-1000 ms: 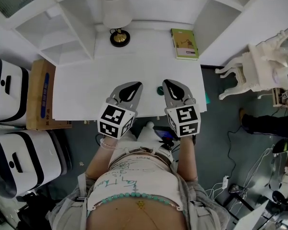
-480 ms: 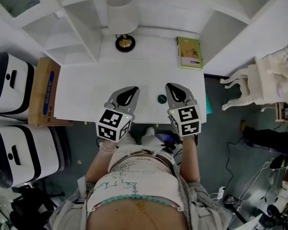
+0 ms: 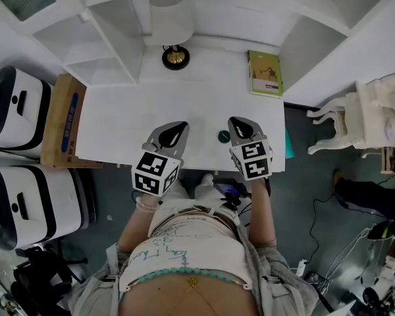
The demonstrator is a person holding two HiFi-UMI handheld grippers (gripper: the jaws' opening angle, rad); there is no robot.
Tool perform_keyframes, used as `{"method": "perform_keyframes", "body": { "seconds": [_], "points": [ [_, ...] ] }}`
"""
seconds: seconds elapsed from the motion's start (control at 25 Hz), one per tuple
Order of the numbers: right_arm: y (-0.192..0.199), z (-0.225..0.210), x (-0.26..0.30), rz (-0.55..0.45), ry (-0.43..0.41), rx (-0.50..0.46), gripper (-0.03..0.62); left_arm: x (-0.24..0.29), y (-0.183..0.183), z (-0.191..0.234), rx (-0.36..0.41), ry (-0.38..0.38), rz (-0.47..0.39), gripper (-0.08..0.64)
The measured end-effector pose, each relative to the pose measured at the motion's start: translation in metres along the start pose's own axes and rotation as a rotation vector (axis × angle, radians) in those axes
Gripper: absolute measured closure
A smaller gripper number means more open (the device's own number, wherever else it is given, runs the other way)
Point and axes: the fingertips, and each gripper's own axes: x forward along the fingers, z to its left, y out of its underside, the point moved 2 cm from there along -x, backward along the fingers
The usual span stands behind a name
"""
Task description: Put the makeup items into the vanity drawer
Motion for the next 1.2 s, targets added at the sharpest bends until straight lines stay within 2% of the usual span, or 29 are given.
{"method": "perform_keyframes", "body": {
  "seconds": [0.76,1.2],
  "points": [
    [0.063,-0.007,0.059,0.205,-0.084,-0.035,0.563,-0.02,0.015,0.029,-0.05,-0.124,0.027,0.559],
    [0.104,-0.01,0.076,0.319,-0.123,-0.082,0.563,-0.028,0.021,0.04,-0.074,-0.166,0.033,0.559]
  ]
}}
